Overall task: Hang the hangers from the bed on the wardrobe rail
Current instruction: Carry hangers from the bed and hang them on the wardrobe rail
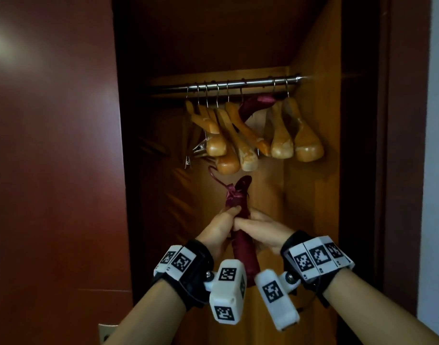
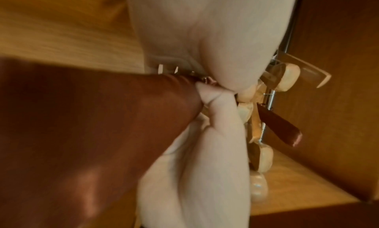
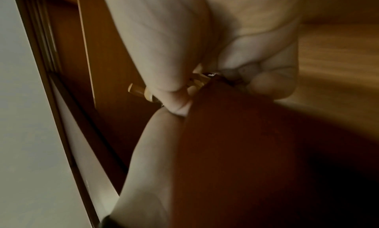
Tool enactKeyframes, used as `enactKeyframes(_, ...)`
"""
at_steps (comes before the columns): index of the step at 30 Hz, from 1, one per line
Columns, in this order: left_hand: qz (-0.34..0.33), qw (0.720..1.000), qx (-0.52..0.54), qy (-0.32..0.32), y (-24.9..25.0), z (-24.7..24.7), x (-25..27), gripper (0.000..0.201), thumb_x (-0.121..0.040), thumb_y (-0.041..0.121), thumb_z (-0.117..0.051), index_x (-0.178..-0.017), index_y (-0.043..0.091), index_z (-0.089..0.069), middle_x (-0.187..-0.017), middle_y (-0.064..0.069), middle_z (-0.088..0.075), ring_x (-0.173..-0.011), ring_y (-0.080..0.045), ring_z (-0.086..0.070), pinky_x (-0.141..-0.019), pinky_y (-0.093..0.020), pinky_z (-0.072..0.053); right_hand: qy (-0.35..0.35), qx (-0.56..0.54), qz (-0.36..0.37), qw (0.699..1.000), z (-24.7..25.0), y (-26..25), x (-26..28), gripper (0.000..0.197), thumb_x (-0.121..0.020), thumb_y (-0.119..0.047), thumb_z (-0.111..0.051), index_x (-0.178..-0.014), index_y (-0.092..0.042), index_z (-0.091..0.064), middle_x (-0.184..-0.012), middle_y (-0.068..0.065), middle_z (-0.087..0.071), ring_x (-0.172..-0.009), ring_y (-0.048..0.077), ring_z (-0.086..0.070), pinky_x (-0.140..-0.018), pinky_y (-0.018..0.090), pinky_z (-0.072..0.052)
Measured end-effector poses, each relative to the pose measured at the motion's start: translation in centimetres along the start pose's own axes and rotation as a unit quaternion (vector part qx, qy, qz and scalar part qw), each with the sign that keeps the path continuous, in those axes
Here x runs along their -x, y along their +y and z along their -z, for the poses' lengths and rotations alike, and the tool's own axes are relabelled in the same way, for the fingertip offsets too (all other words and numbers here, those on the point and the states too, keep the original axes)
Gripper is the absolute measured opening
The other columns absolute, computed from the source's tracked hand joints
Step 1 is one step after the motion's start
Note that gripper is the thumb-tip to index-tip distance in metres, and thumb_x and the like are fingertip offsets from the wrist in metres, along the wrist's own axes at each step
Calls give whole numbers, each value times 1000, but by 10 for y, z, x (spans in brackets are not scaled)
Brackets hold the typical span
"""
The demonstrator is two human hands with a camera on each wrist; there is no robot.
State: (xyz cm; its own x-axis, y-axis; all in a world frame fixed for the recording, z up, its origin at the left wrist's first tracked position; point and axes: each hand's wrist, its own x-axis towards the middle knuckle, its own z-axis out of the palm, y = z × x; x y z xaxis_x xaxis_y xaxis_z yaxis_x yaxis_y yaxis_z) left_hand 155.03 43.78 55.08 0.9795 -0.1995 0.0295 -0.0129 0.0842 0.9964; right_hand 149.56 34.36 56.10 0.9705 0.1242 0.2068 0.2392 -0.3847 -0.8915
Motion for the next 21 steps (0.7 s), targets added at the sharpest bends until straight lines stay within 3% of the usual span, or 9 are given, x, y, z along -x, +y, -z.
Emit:
enactKeyframes(2, -11, 1000, -7, 14, -1, -3, -4, 39, -100, 19, -43, -136, 4, -46, -105, -17, -56, -104, -30, -55, -96, -40, -45, 8, -4, 7, 1000, 0, 3, 1, 16, -92, -15, -51, -86, -30, -52, -85, 3, -63, -69, 12, -61, -48, 18, -48)
enactKeyframes(3, -14, 1000, -8, 12, -3, -2, -4, 39, -99, 17, -45, -136, 5, -46, -105, -18, -57, -105, -32, -56, -97, -44, -46, 9, -6, 11, 1000, 0, 4, 0, 16, -93, -16, -52, -85, -30, -51, -83, 1, -62, -68, 10, -61, -47, 16, -48)
enactKeyframes(5, -23, 1000, -15, -2, -5, 2, -1, 44, -91, 18, -54, -134, 9, -48, -106, -18, -62, -103, -36, -61, -96, -51, -48, 4, -4, 19, 1000, -2, 7, -1, 16, -92, -17, -57, -85, -30, -51, -81, 0, -62, -67, 9, -61, -48, 16, -49)
enactKeyframes(8, -41, 999, -26, 2, -7, 16, 0, 56, -77, 25, -62, -130, 10, -50, -111, -18, -63, -103, -35, -62, -95, -51, -50, -18, 9, 31, 999, -10, 10, -6, 24, -87, -14, -64, -93, -35, -55, -84, 0, -65, -69, 8, -63, -51, 18, -50)
enactKeyframes(11, -59, 998, -15, 24, -6, 31, -3, 44, -86, 19, -59, -128, 10, -51, -112, -17, -64, -103, -31, -63, -93, -44, -52, -22, -4, 35, 999, -24, 6, -14, 27, -87, -10, -60, -94, -35, -58, -86, 1, -66, -72, 9, -64, -55, 19, -51)
enactKeyframes(14, -66, 996, -5, 56, -3, 50, -4, 41, -88, 19, -58, -128, 11, -52, -107, -16, -65, -95, -28, -64, -79, -36, -54, -23, -43, 21, 999, -38, 1, -25, 21, -87, -12, -56, -99, -28, -62, -89, 6, -65, -78, 15, -63, -62, 24, -50)
enactKeyframes(17, -66, 995, 1, 78, 2, 69, 0, 31, -92, 22, -54, -122, 15, -52, -98, -10, -62, -87, -24, -62, -69, -31, -50, -23, -57, -3, 998, -47, -6, -34, 21, -84, -18, -57, -104, -11, -62, -76, 3, -61, -64, 14, -59, -54, 22, -45)
enactKeyframes(21, -83, 989, 29, 117, 7, 98, 7, 29, -97, 29, -45, -122, 14, -50, -86, -4, -57, -78, -18, -57, -69, -31, -46, -32, -59, 33, 997, -60, -28, -50, 11, -83, -18, -61, -90, -10, -64, -70, 2, -62, -58, 13, -59, -50, 20, -44)
